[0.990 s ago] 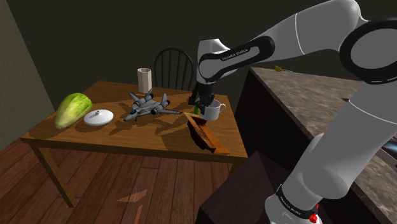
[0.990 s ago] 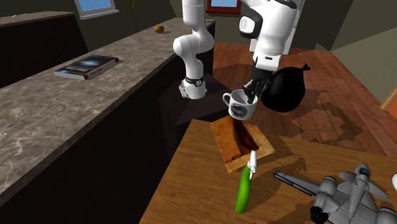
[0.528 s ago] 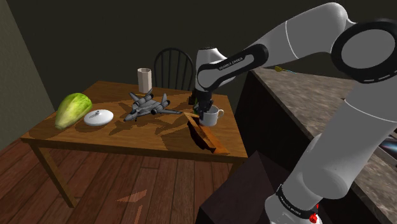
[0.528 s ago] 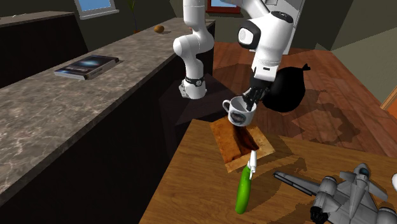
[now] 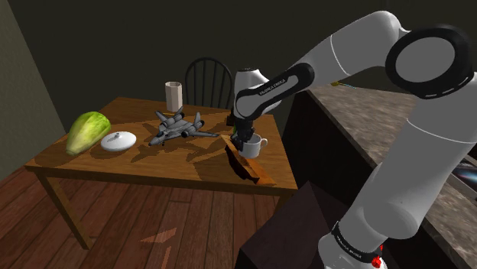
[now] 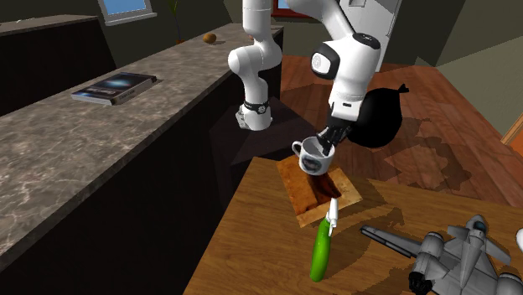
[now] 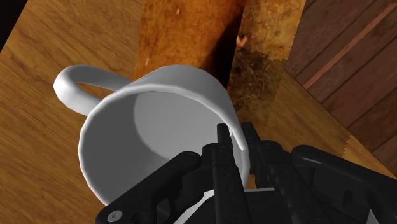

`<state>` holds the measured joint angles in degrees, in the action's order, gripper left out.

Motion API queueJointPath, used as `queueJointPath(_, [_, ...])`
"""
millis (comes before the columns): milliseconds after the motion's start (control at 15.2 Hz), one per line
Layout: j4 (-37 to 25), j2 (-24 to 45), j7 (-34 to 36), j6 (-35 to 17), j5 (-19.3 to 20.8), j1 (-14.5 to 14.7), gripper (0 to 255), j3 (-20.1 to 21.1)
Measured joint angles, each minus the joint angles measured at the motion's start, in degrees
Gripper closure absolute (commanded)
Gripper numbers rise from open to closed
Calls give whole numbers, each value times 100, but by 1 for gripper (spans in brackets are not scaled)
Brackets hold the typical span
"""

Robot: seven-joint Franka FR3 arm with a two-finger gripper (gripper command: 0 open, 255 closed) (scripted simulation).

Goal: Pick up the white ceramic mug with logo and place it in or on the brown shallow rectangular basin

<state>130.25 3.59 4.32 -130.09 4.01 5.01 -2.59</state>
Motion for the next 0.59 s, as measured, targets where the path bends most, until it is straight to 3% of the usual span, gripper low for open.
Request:
queueJointPath(330, [-4, 21, 5, -20, 0, 2, 255, 2])
queueJointPath(396, [-4, 22, 6, -21, 0, 3, 0, 2])
queueJointPath(594, [-5, 22, 6, -21, 0, 3, 0, 2])
